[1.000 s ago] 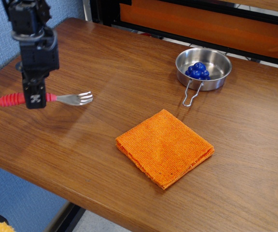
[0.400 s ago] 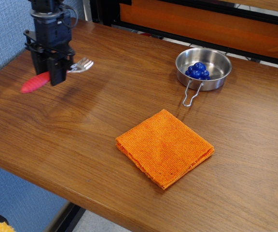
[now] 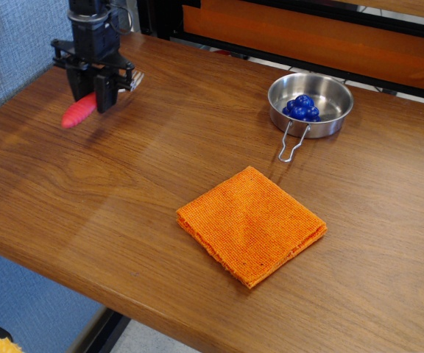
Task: Move the fork and place it in upward direction.
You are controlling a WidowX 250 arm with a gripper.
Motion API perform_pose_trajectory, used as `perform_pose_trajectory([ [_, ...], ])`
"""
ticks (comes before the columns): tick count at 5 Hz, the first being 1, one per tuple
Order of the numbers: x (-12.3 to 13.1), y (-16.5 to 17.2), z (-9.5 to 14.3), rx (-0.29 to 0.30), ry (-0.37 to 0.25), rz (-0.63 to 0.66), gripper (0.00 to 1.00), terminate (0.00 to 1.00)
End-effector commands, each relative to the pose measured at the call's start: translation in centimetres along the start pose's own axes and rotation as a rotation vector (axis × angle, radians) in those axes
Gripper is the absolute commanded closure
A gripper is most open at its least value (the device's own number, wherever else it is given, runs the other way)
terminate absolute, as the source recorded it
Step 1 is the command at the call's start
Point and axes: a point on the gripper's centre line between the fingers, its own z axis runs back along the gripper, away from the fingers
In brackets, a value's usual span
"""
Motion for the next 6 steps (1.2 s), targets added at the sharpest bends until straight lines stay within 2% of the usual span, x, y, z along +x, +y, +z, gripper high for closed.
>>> perform_pose_trajectory([
  [1,3.0,3.6,0.8,0.041,-0.074,0.071,1.00,0.00],
  [2,3.5,3.9,0.0,0.032,-0.070,0.057,1.00,0.00],
  [3,3.3,4.2,0.1,0.011,-0.080,0.069,0.00,0.00],
  [4,3.1,4.6,0.5,-0.016,-0.056,0.075,0.00,0.00],
  [5,3.4,4.8,2.1,-0.010,-0.055,0.060,0.00,0.00],
  [6,4.3,4.7,5.1,0.026,-0.061,0.055,0.00,0.00],
])
